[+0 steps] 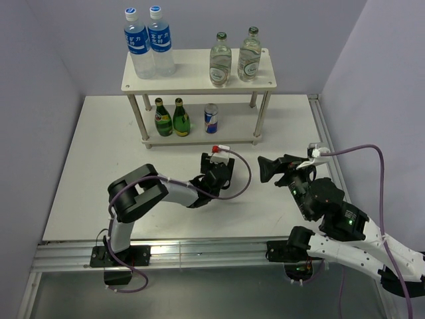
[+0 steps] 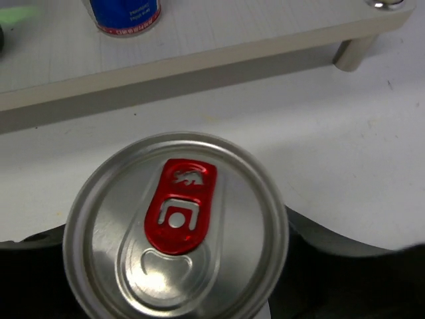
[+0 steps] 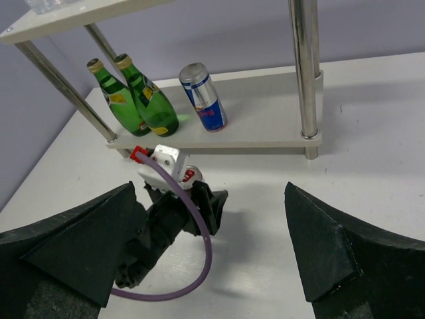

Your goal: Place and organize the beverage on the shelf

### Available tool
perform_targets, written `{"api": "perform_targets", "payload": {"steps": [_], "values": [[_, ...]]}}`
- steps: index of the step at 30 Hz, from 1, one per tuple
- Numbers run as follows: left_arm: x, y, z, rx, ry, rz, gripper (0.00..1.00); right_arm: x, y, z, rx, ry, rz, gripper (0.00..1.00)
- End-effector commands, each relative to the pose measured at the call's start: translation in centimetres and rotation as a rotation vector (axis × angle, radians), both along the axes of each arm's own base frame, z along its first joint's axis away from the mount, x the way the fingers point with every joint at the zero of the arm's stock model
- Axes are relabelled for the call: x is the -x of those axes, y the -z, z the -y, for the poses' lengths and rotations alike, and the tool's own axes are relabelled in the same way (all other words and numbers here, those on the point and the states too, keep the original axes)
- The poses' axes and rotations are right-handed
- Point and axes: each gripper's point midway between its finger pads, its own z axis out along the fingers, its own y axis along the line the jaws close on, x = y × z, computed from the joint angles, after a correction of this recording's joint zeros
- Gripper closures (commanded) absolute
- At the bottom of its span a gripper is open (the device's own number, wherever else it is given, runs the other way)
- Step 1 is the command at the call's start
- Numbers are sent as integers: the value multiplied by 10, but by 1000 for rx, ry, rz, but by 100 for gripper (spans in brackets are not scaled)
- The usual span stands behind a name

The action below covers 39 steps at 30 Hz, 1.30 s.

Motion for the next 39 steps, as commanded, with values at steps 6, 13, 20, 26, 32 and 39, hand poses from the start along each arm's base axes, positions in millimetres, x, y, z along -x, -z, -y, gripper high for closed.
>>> {"api": "perform_targets", "payload": {"steps": [6, 13, 20, 26, 32, 39], "values": [[-27, -48, 31, 66, 22, 93, 99, 4, -5, 0, -30, -18, 16, 0], [-49, -110, 57, 116, 58, 168, 100, 5, -7, 2, -44, -20, 23, 0], [-95, -142, 73, 98, 75, 208, 100, 6, -7, 5, -53, -17, 23, 0], [-140, -141, 73, 112, 53, 208, 100, 7, -6, 3, -53, -23, 23, 0], [-168, -130, 73, 124, 44, 211, 100, 7, -4, 2, -48, -27, 20, 0], [-181, -118, 71, 138, 32, 199, 93, 6, -4, 1, -52, -26, 19, 0]]}}
